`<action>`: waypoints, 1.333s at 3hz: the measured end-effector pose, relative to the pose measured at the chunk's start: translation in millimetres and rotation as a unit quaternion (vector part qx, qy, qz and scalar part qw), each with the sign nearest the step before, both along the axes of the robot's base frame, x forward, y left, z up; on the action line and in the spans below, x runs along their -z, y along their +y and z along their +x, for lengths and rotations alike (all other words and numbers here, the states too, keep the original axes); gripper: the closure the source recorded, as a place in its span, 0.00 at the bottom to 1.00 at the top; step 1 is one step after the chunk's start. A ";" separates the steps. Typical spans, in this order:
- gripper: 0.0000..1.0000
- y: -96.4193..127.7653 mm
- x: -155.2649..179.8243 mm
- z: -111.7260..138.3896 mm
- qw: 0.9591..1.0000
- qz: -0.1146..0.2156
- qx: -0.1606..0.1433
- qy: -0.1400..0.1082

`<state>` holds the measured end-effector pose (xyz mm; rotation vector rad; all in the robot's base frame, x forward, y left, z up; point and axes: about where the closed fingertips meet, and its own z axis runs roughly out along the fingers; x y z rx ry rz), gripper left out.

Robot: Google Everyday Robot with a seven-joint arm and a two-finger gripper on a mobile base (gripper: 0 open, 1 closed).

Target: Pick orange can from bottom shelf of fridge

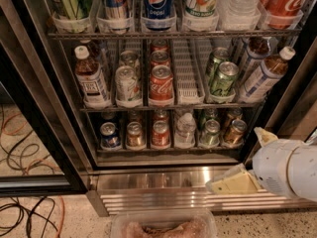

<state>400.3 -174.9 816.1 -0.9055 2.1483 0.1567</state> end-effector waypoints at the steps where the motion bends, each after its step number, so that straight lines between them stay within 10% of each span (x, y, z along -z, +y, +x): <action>1: 0.00 0.2 -0.1 0.4 1.000 0.000 -0.001 0.000; 4: 0.00 -17.7 64.5 12.6 0.999 -0.027 0.045 0.000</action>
Offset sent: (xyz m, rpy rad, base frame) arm 0.0052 0.0089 -0.0153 -0.0290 -0.0427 -0.0099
